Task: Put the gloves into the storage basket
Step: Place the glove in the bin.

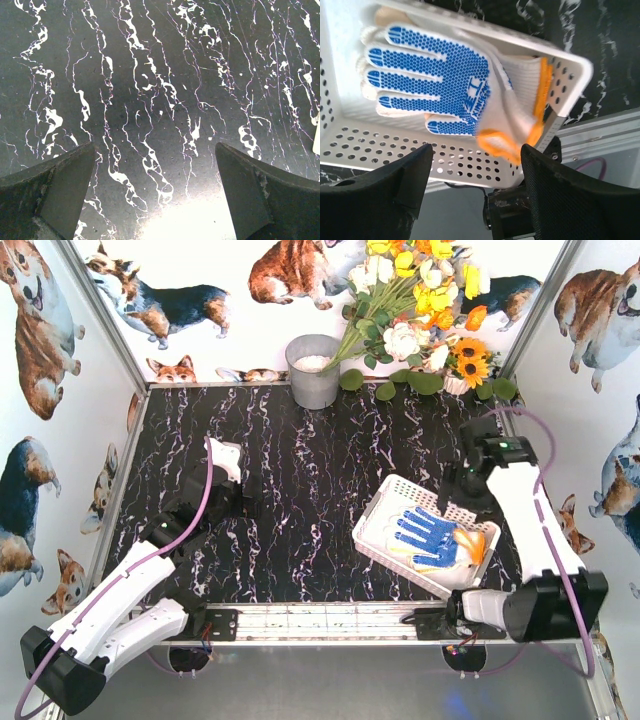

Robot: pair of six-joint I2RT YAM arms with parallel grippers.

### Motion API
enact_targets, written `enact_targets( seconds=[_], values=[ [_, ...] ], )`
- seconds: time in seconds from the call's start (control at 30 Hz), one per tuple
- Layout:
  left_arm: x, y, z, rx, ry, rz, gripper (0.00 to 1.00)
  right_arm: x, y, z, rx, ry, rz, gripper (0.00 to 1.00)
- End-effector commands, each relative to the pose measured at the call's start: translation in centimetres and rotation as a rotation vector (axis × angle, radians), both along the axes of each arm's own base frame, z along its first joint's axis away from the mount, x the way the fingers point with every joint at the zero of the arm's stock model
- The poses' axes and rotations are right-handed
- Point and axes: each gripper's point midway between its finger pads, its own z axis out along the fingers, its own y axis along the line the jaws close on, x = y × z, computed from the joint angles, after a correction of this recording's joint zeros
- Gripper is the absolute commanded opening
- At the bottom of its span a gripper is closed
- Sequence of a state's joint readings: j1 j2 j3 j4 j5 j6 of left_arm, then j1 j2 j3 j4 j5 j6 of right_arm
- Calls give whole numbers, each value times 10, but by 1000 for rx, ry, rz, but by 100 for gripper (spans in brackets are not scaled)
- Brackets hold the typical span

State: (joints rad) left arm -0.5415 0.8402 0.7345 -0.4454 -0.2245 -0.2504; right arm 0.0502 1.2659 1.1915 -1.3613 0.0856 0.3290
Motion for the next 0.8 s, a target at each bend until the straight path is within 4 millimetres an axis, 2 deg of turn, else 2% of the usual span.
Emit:
enact_targets(
  seconds=[0.0,0.1,0.17,0.27,0.33,0.4,0.5,0.63,0.77],
  values=[
    [4,0,3,-14,-16,7,100,5,-20,40,-101,-144,-52,73],
    [4,1,3,-15,-16,8,100,4,-19,54,-90,-210,-66,74],
    [3,0,4,-15,-18,7,100,3,-8,54,-25,-240,-57,73],
    [3,0,3,-15,-17,7,100,0,13,41,94,-251,-57,71],
    [3,0,4,-16,-19,7,100,-4,18,24,120,-225,-87,68],
    [3,1,4,-16,-20,7,100,-6,16,10,110,-202,-117,65],
    [2,1,4,-18,-19,7,100,-8,-2,0,14,-181,-179,65],
    [3,1,6,-21,-24,7,100,-9,-13,-7,-50,-185,-204,53],
    [1,1,7,-26,-31,7,100,-16,-26,-24,-115,-139,-239,48]
  ],
)
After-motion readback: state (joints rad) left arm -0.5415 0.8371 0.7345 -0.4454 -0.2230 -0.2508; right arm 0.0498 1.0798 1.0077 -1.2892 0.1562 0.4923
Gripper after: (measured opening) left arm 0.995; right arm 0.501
